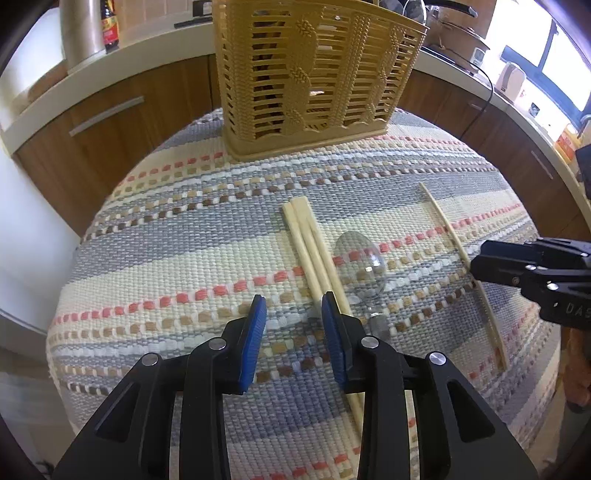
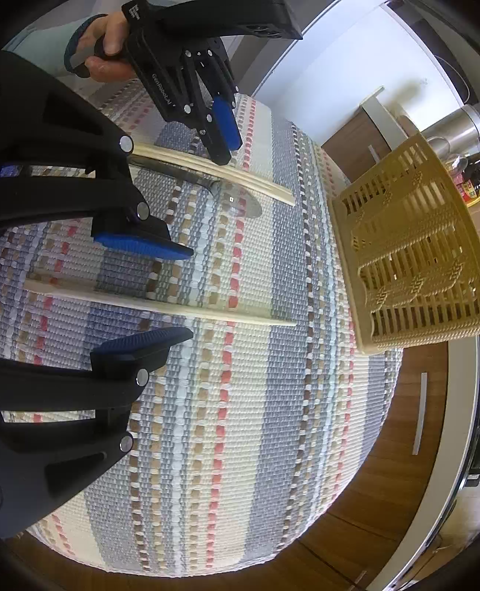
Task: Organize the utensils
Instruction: 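Grasp a chopstick with the left tool while the right tool grasps another chopstick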
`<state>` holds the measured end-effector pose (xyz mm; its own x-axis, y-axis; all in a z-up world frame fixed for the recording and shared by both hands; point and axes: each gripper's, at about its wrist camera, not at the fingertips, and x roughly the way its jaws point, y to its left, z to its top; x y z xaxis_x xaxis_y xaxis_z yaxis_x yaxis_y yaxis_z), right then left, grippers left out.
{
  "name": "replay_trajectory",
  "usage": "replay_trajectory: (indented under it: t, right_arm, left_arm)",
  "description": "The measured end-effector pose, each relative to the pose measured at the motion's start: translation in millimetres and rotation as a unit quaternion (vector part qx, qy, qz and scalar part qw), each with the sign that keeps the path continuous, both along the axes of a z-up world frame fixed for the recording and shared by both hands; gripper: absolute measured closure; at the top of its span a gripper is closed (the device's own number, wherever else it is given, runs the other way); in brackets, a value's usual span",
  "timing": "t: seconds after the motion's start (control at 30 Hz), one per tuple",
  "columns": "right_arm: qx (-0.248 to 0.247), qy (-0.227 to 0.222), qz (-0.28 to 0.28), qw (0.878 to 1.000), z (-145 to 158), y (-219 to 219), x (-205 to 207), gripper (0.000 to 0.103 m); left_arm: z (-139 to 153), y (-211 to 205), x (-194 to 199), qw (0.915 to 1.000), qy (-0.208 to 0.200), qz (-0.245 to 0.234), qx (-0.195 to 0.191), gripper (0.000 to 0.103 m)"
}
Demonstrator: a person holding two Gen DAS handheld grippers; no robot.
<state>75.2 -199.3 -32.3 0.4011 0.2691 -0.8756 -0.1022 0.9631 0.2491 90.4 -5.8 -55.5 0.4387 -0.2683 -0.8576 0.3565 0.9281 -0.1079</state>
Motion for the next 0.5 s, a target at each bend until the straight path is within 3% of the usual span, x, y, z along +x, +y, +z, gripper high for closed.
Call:
replay_trajectory:
  t: [0.07, 0.33, 0.5]
  right_arm:
    - [0.002, 0.001, -0.003, 1.000, -0.2, -1.7, -0.7, 0.068]
    - [0.004, -0.001, -0.003, 1.000, 3.8, -3.1, -3.7, 0.068]
    - [-0.007, 0.008, -0.002, 1.000, 2.4, -0.2, -2.0, 0.068]
  left_arm:
    - [1.5, -2.9, 1.1, 1.0000, 0.004, -0.002, -0.002, 0.073]
    - [-1.0, -16.1, 0.8, 0.9988, -0.001, -0.003, 0.049, 0.070]
    - [-1.2, -15.9, 5.1, 0.9985, 0.006, -0.001, 0.054, 0.070]
